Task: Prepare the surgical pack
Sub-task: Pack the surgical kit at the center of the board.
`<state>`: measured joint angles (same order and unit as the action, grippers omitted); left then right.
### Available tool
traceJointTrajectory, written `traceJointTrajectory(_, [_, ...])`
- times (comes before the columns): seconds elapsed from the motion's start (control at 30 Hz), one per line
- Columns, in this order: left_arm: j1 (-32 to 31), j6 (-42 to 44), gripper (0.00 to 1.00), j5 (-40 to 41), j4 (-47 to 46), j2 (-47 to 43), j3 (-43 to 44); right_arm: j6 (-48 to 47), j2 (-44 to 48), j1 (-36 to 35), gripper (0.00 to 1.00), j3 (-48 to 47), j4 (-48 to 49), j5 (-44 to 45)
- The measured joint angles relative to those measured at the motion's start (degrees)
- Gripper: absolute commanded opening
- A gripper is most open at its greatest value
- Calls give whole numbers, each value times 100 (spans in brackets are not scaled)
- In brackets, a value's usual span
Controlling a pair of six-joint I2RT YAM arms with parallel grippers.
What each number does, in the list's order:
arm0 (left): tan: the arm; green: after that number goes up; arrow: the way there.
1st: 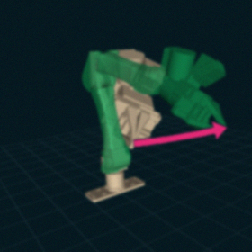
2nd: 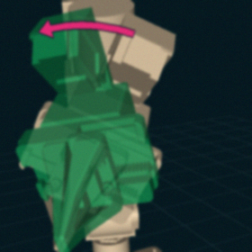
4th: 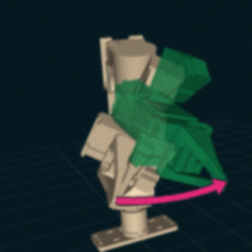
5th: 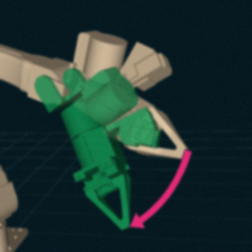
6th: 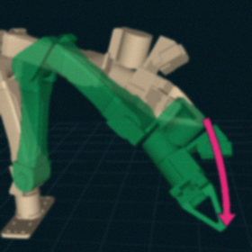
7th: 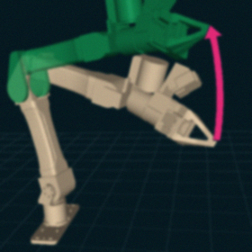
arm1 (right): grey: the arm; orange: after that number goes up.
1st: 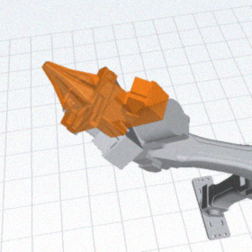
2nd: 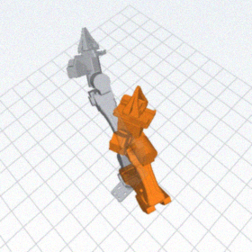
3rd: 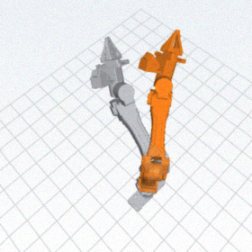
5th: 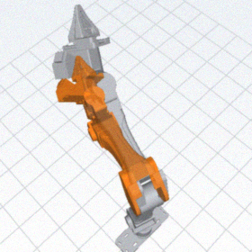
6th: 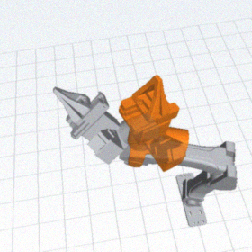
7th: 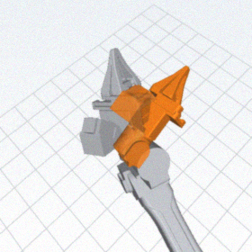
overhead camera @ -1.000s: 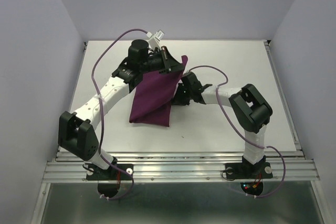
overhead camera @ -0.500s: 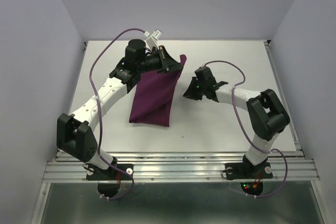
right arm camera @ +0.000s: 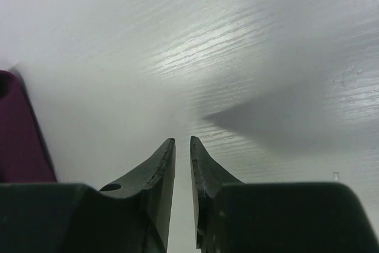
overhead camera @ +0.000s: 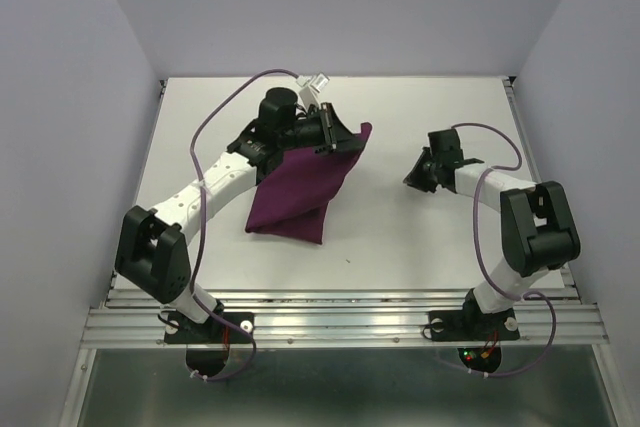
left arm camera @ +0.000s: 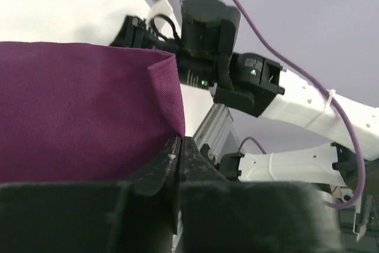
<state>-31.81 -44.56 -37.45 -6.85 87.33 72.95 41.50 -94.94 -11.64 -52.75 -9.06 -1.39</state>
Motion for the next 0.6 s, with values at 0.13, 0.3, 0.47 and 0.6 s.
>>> traceJointTrajectory(0.13, [-321,-96,69,-120,-122,101,-240,-144,50,109,27,0,-83,-2])
traceJointTrajectory(0.3, [-645,15,73,-273,35,96,-337,-358,72,232,32,-17,-234,13])
traceJointTrajectory(0.47, [-601,732,70,149,1163,94,339,-529,72,258,40,-118,-411,-72])
traceJointTrajectory(0.6, [-363,1193,65,468,1611,-24,654,-623,72,201,49,-221,-424,-356])
